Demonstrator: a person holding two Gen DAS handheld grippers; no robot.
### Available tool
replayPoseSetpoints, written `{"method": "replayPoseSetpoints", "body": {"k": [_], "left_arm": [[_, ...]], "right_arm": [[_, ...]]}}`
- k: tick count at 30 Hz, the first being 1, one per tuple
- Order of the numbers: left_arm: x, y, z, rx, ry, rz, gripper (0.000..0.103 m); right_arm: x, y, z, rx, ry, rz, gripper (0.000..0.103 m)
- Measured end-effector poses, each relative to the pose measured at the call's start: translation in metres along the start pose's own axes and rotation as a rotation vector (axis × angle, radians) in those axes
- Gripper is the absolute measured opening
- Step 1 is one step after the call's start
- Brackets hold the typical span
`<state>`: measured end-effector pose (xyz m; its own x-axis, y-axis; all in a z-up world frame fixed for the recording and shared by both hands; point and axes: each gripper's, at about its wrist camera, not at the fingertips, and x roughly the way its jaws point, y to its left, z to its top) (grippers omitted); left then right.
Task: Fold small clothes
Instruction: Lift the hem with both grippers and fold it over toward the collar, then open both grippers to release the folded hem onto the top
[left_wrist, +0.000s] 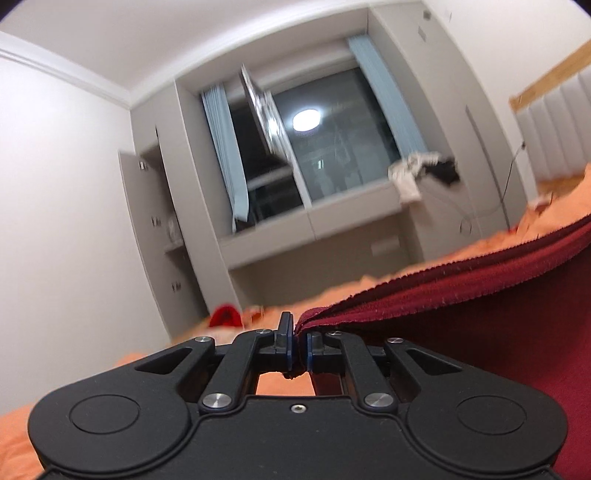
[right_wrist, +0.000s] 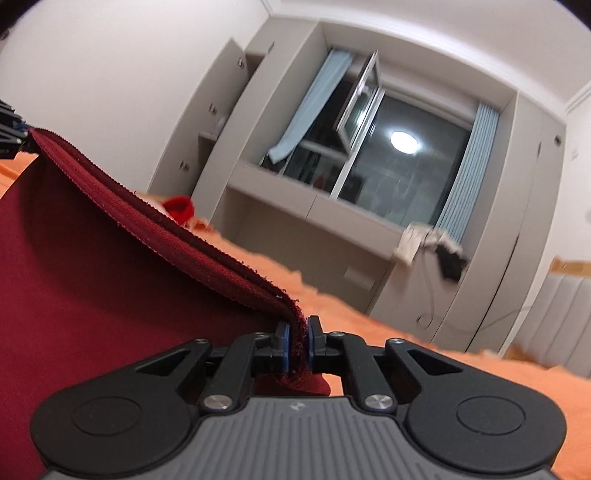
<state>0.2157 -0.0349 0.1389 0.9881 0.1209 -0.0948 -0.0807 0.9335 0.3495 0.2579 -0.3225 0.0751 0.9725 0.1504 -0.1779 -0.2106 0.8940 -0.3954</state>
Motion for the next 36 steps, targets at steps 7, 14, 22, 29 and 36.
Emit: {"method": "replayPoseSetpoints", "body": {"k": [7, 14, 22, 29, 36], "left_arm": [[0.092, -0.006, -0.033, -0.016, 0.209, -0.036, 0.007], [0.133, 0.004, -0.070, -0.111, 0.346, -0.082, 0.024], [0.125, 0.016, -0.090, -0.246, 0.376, -0.062, 0.058], [0.133, 0.026, -0.102, -0.314, 0.462, -0.048, 0.066], [0.121, 0.052, -0.105, -0.438, 0.450, -0.110, 0.082]], "right_arm": [[0.060, 0.020, -0.031, -0.030, 0.120, 0.047, 0.009], [0.066, 0.030, -0.051, -0.011, 0.183, 0.048, 0.030], [0.067, 0.013, -0.054, 0.082, 0.212, 0.035, 0.073], [0.073, 0.007, -0.057, 0.103, 0.244, 0.001, 0.097], [0.072, -0.005, -0.061, 0.167, 0.259, 0.032, 0.103]]}}
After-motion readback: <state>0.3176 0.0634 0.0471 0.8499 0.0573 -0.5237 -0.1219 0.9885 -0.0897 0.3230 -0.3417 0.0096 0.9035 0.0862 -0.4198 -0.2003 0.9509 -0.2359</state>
